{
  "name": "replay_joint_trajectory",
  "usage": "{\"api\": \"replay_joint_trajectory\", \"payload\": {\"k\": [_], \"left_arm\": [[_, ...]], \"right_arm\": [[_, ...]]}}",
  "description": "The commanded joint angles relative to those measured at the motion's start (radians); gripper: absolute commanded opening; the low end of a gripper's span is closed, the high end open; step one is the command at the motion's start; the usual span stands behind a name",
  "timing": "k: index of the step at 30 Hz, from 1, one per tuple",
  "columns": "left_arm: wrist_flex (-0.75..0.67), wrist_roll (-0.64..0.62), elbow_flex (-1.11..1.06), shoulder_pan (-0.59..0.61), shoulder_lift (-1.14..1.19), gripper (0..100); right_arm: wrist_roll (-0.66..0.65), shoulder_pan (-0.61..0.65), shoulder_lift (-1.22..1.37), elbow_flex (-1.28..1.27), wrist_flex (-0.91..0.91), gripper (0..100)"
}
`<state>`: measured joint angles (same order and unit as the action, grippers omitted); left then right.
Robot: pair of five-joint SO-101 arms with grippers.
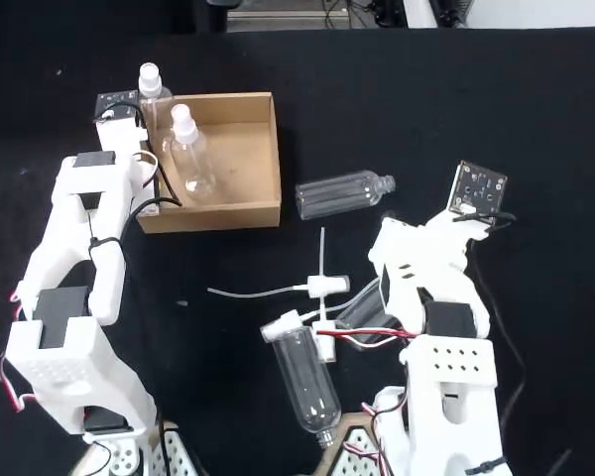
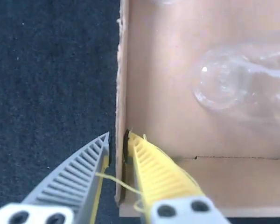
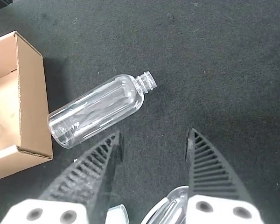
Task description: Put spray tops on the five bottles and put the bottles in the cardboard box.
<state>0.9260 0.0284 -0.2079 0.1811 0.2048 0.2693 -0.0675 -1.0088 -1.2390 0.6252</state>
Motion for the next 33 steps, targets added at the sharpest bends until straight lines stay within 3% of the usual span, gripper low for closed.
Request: {"api": "replay_joint_trajectory", "payload": {"k": [1,10,33], "left_arm": [[0.008,0.002,-0.013,0.013,-0.031,6],[0.0,0.037,-0.113,0.016,-0.153,6],[0.0,0.153,-0.18,0.194,-0.176,6]], "right_arm": [[0.002,-0.012,-0.019,0.007,-0.029,20.1],[0.002,-0.014,-0.019,0.007,-0.029,20.1],[0.002,-0.012,-0.018,0.007,-0.029,20.1]]}}
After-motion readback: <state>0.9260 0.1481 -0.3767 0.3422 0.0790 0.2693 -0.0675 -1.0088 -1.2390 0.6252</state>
